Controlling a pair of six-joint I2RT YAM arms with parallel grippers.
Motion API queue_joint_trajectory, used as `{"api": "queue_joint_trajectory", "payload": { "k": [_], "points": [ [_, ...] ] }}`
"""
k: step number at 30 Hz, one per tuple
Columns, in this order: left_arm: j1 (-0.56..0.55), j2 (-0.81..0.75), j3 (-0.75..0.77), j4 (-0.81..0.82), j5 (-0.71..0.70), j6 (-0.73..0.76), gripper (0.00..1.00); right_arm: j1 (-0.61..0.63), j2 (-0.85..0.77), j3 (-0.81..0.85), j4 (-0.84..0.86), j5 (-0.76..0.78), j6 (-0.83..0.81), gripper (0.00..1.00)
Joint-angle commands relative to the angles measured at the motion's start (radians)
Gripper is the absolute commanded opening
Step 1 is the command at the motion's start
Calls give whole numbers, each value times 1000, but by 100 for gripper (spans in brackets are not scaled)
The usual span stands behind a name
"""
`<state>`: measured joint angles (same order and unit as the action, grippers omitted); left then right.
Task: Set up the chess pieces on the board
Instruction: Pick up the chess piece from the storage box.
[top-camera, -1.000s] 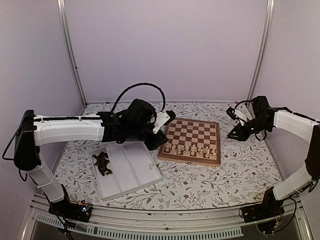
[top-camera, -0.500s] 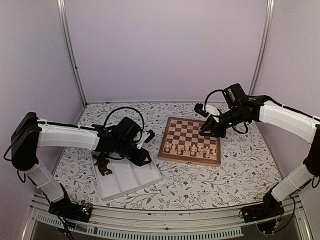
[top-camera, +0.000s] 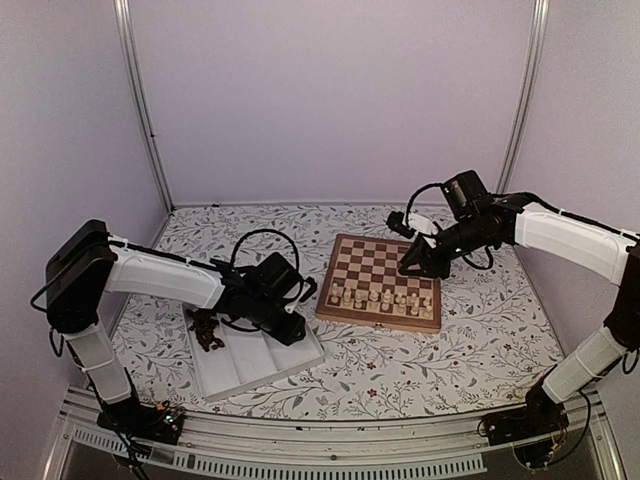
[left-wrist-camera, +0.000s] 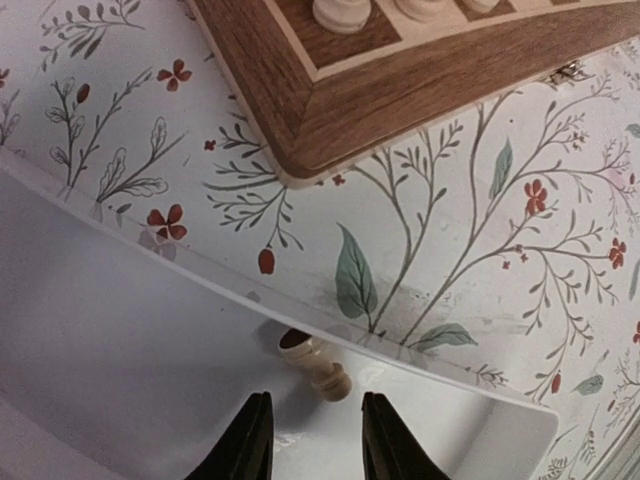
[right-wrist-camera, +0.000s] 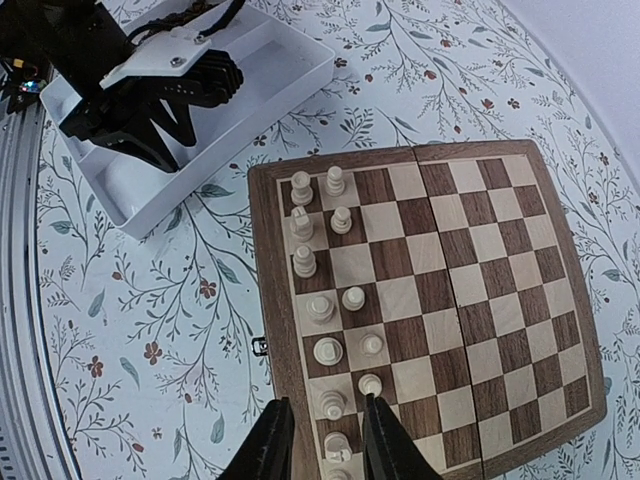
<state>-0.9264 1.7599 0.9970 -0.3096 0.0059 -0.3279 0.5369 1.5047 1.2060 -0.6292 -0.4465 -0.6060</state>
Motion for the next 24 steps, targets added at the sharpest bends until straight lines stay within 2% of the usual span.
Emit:
{"api": "queue_joint_trajectory", "payload": {
  "k": [1,6,13,20,24],
  "points": [
    [-17,37,36,-5,-28,-10,32,7,-9,-14,11,8,8,28],
    [-23,80,62,1,-30,-16,32,7,-1,-18,14,2,9,28],
    [-25,101,74,-65,-49,-38,24,8,-5,-26,13,-3,11,28],
    [-22,50,39,-158,-39,-14,11,12,-13,-22,5,-35,-3,27],
    [3,-9,20,-163,-3,26,6,34,2,0,-7,-60,-18,26]
  ]
}}
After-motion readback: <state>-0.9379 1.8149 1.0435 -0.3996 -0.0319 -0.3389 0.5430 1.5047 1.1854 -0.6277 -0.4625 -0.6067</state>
